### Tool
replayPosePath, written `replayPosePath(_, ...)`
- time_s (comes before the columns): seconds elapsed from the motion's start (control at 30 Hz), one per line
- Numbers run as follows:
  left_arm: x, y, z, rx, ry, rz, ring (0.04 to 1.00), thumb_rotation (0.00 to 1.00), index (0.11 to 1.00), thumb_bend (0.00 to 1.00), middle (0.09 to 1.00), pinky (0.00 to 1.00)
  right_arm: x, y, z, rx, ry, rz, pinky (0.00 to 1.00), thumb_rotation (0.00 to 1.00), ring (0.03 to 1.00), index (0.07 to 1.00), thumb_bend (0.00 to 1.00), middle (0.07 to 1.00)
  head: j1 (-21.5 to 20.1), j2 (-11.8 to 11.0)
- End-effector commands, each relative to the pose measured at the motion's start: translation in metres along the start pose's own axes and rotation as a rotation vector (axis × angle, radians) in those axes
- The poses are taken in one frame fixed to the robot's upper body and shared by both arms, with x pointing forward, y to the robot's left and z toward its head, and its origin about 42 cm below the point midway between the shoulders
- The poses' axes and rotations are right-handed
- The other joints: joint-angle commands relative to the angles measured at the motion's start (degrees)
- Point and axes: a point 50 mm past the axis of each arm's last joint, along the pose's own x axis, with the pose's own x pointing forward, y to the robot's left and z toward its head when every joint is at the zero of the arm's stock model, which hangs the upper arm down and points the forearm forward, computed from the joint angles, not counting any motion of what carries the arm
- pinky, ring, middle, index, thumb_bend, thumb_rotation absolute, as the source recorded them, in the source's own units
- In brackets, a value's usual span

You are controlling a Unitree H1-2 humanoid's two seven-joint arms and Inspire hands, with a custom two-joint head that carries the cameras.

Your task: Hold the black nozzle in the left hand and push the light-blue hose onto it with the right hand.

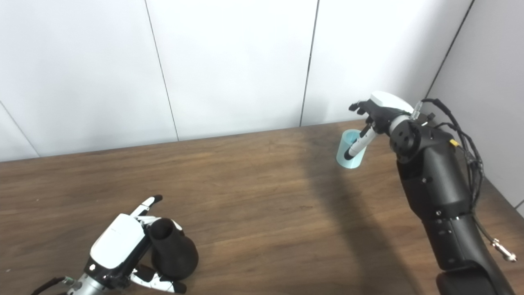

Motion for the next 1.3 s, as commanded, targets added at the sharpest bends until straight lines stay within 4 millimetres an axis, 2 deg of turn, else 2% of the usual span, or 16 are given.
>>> replayPosePath(0.0,-0.030,-0.035,0.010,-0.011,-0.012,-0.200,0.533,0.00,0.497,0.52,0.476,0.94,0.003,-0.019,-0.017,0.061,0.007,-0.188,0.58,0.19,0.764,0.909,0.99,0.866,-0.12,0.06)
replayPosePath(0.07,-0.031,-0.035,0.009,-0.014,-0.009,-0.199,0.532,0.00,0.497,0.52,0.475,0.94,0.006,-0.010,-0.033,0.142,0.016,-0.284,0.65,0.22,0.811,0.929,1.00,0.890,-0.38,0.17)
replayPosePath(0.13,-0.032,-0.035,0.008,-0.016,-0.007,-0.199,0.531,0.00,0.496,0.52,0.476,0.95,0.005,-0.004,-0.042,0.216,0.017,-0.353,0.72,0.29,0.863,0.953,1.00,0.923,-0.47,0.19)
replayPosePath(0.17,-0.032,-0.035,0.007,-0.016,-0.005,-0.201,0.531,0.00,0.496,0.52,0.476,0.95,0.002,0.000,-0.046,0.267,0.018,-0.388,0.73,0.32,0.871,0.963,1.00,0.932,-0.57,0.07)
replayPosePath(0.23,-0.033,-0.035,0.006,-0.013,-0.003,-0.205,0.532,0.00,0.494,0.52,0.478,0.95,-0.004,0.008,-0.052,0.357,0.023,-0.445,0.66,0.38,0.841,0.980,1.00,0.936,-0.71,0.02)
replayPosePath(0.37,-0.035,-0.036,0.004,-0.011,-0.005,-0.209,0.534,0.00,0.491,0.52,0.480,0.96,-0.012,0.024,-0.065,0.464,0.025,-0.498,0.74,0.42,0.896,0.999,1.00,0.983,-0.86,-0.06)
replayPosePath(0.47,-0.036,-0.036,0.003,-0.009,-0.004,-0.216,0.537,0.00,0.489,0.52,0.482,0.96,-0.016,0.031,-0.071,0.500,0.036,-0.515,0.76,0.44,0.904,1.000,1.00,0.983,-1.00,-0.07)
replayPosePath(0.57,-0.037,-0.037,0.001,-0.012,-0.001,-0.218,0.534,0.00,0.487,0.52,0.484,0.97,-0.016,0.038,-0.076,0.542,0.037,-0.502,0.74,0.44,0.890,1.000,1.00,0.977,-1.24,-0.04)
replayPosePath(0.7,-0.038,-0.036,0.001,-0.008,-0.002,-0.222,0.535,0.00,0.487,0.52,0.484,0.97,-0.019,0.050,-0.079,0.599,0.026,-0.471,0.71,0.50,0.867,1.000,1.00,0.955,-1.25,0.04)
replayPosePath(0.73,-0.038,-0.036,0.001,-0.008,-0.003,-0.222,0.535,0.00,0.485,0.52,0.485,0.97,-0.021,0.053,-0.077,0.625,0.015,-0.465,0.71,0.46,0.849,0.985,1.00,0.919,-1.25,0.04)
replayPosePath(0.9,-0.038,-0.036,0.000,-0.008,-0.005,-0.220,0.533,0.00,0.488,0.52,0.483,0.96,-0.034,0.067,-0.070,0.761,-0.088,-0.387,0.81,0.48,0.889,0.990,1.00,0.929,-1.31,-0.04)
replayPosePath(0.97,-0.037,-0.036,0.000,-0.006,-0.004,-0.226,0.535,0.00,0.486,0.52,0.484,0.96,-0.038,0.072,-0.068,0.783,-0.119,-0.352,0.84,0.45,0.898,0.994,1.00,0.928,-1.30,-0.07)
replayPosePath(1.2,-0.037,-0.036,0.000,-0.013,-0.006,-0.211,0.533,0.00,0.487,0.52,0.483,0.96,-0.040,0.101,-0.070,0.795,-0.090,-0.277,0.83,0.45,0.886,0.954,1.00,0.913,-1.21,-0.14)
replayPosePath(1.27,-0.037,-0.036,0.000,-0.011,-0.008,-0.209,0.530,0.00,0.491,0.52,0.480,0.95,-0.036,0.112,-0.076,0.788,-0.095,-0.275,0.81,0.48,0.865,0.943,1.00,0.895,-1.17,-0.21)
